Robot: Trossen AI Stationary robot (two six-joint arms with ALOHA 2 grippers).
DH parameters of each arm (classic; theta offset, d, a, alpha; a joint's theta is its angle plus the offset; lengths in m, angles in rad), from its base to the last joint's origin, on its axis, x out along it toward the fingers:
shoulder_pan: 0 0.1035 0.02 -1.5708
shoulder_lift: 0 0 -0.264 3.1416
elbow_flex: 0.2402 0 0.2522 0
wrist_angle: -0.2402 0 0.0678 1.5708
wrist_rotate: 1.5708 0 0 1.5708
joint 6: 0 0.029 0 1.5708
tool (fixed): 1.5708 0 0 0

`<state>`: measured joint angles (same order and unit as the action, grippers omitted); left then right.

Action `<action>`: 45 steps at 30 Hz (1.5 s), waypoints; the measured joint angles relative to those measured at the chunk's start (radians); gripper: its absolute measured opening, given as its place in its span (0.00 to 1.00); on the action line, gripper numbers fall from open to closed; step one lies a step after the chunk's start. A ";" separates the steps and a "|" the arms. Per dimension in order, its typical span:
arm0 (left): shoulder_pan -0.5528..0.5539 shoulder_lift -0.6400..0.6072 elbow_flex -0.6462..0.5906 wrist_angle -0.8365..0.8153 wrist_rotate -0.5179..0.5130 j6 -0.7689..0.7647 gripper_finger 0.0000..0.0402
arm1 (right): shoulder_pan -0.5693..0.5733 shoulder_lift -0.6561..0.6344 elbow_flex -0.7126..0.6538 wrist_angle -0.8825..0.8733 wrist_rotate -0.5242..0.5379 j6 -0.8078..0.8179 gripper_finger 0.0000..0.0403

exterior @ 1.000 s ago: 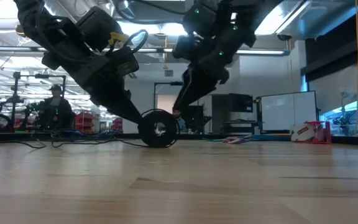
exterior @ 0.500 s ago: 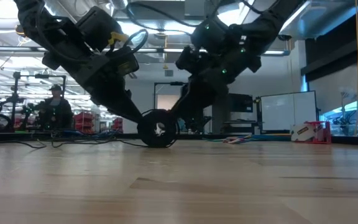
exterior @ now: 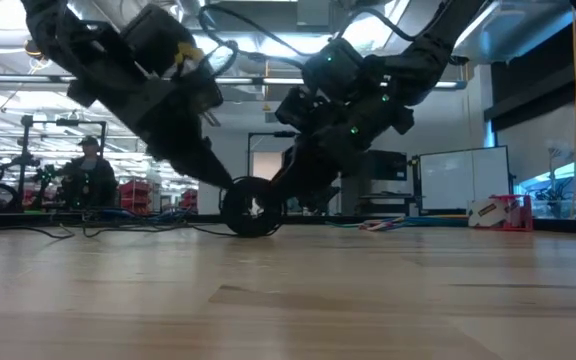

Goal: Coiling cords

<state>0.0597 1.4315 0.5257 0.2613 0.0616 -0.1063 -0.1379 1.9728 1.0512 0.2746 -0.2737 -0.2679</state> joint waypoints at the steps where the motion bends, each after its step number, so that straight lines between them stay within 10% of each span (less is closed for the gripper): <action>1: 0.000 -0.016 0.007 -0.014 -0.003 -0.005 0.35 | 0.000 0.001 0.000 0.009 0.000 -0.001 0.39; 9: 0.000 -0.112 0.052 -0.145 -0.171 -0.043 0.35 | 0.000 0.002 0.000 0.021 0.001 -0.002 0.31; 45: 0.046 0.028 0.055 0.069 -0.099 0.028 0.35 | 0.001 0.002 0.000 0.011 0.020 0.005 0.31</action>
<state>0.1058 1.4592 0.5805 0.3305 -0.0376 -0.0780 -0.1371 1.9747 1.0515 0.2852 -0.2539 -0.2630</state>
